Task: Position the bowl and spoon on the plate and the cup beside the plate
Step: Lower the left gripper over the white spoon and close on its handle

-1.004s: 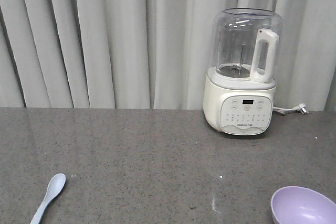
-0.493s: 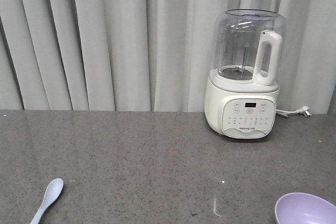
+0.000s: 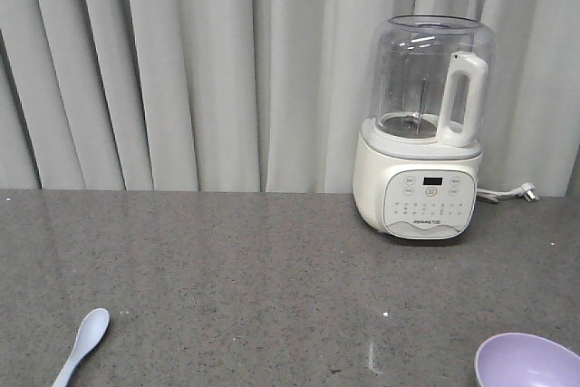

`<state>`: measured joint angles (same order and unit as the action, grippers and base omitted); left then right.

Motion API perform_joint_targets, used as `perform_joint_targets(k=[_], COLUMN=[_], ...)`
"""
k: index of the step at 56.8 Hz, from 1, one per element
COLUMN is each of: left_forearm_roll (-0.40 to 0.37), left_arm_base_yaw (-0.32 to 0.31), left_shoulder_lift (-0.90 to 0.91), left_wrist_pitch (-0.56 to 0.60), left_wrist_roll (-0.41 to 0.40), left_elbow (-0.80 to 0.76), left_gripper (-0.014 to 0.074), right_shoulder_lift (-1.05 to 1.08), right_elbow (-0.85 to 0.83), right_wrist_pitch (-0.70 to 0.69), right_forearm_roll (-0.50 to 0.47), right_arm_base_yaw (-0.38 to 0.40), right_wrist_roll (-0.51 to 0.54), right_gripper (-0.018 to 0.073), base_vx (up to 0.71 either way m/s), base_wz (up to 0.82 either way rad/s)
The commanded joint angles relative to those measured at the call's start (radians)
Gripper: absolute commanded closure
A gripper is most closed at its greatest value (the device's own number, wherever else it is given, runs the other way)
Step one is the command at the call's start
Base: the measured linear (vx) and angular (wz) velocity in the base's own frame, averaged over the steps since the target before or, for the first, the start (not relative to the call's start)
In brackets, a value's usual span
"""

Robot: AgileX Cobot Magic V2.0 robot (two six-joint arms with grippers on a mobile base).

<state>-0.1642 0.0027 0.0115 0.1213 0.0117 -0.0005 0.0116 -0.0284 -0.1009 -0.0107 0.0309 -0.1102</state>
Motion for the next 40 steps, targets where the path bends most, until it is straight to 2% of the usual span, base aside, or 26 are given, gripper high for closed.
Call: perform_joint_targets(k=[1, 4, 8, 11, 19, 24, 28, 35, 40], left_forearm_roll=[-0.035, -0.014, 0.052, 0.049, 0.019, 0.012, 0.007, 0.007, 0.007], left_arm_base_yaw=[-0.003, -0.003, -0.003, -0.007, -0.009, -0.009, -0.009, -0.009, -0.009], left_shoulder_lift=[0.004, -0.019, -0.113, -0.227, -0.569, -0.759, -0.854, -0.936, -0.955], left_wrist_pitch=[0.203, 0.173, 0.122, 0.045, -0.178, -0.240, -0.242, -0.213, -0.217], left_wrist_roll=[-0.090, -0.075, 0.019, 0.049, 0.047, 0.047, 0.047, 0.053, 0.057], left_elbow=[-0.137, -0.252, -0.421, -0.558, -0.853, -0.949, -0.981, -0.987, -0.987], left_gripper=[0.0603, 0.0603, 0.0603, 0.0603, 0.0603, 0.0603, 0.0603, 0.0596, 0.0561], right_shoulder_lift=[-0.027, -0.083, -0.199, -0.303, -0.614, -0.759, -0.829, -0.915, -0.937], right_elbow=[-0.155, -0.267, -0.455, -0.565, -0.868, -0.961, -0.976, -0.972, -0.972], right_wrist_pitch=[-0.134, -0.109, -0.059, -0.007, 0.142, 0.202, 0.245, 0.263, 0.298], right_forearm_roll=[0.005, 0.005, 0.011, 0.011, 0.005, 0.003, 0.001, 0.003, 0.003], right_arm_base_yaw=[0.005, 0.005, 0.005, 0.005, 0.005, 0.005, 0.005, 0.005, 0.005], right_wrist_roll=[0.011, 0.039, 0.081, 0.110, 0.124, 0.124, 0.122, 0.126, 0.126], right_gripper=[0.0568, 0.0568, 0.0568, 0.0568, 0.0568, 0.0568, 0.0568, 0.0564, 0.0534], base_vx=[0.00, 0.00, 0.00, 0.00, 0.00, 0.00, 0.00, 0.00, 0.00], base_wz=[0.00, 0.00, 0.00, 0.00, 0.00, 0.00, 0.00, 0.00, 0.00])
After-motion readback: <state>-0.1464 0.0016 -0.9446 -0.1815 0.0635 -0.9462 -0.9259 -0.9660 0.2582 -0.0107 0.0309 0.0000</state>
